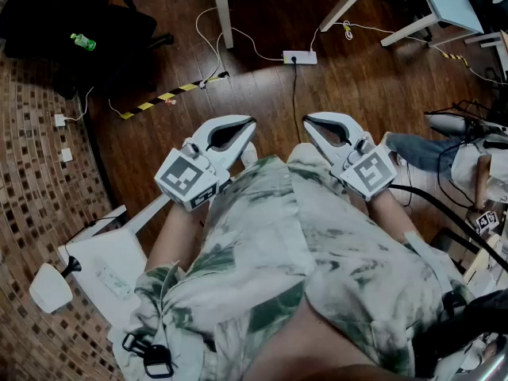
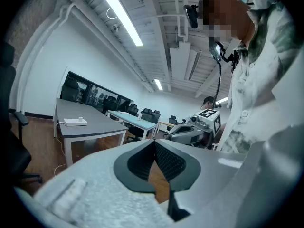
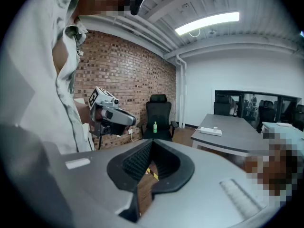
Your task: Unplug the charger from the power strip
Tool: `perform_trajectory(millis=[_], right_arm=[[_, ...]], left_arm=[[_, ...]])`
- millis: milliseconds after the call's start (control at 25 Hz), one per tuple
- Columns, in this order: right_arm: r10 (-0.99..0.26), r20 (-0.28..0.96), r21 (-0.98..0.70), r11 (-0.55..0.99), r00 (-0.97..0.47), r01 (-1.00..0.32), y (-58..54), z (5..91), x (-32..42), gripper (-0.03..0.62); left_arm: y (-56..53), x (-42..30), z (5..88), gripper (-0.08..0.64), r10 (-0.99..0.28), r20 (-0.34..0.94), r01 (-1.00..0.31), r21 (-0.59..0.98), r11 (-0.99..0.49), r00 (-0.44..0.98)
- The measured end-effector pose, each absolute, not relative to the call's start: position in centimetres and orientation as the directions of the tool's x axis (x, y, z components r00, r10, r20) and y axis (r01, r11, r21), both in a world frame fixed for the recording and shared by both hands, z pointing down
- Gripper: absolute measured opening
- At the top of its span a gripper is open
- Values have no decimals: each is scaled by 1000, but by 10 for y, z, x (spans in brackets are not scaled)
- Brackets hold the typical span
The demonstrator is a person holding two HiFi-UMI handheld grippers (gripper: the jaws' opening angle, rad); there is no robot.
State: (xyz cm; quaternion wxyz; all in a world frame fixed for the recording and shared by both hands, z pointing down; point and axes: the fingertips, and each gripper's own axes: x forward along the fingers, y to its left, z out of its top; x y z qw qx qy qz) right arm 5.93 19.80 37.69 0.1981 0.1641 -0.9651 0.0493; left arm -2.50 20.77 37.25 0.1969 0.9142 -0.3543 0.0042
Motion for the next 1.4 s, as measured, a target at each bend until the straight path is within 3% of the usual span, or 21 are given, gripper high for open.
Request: perform_trajectory(millis=[280, 880, 1120, 1400], right_arm=[[-303, 423, -45, 934, -854, -354, 152, 389, 40, 6], [-218, 387, -22, 969, -896, -245, -50, 410, 3, 6], [-189, 421, -18, 976, -887, -217, -121, 426, -15, 8], [-241, 493, 36, 966, -836, -257, -186, 449, -39, 12]], left_arm=[[158, -58, 384, 0, -666, 145, -665, 364, -652, 732], [-35, -88, 394, 1, -712, 206, -734, 315, -601, 671], [-110, -102, 405, 1, -727, 224, -753, 320, -575, 650], [-191, -142, 435, 0, -681, 290, -740, 263, -619, 673]])
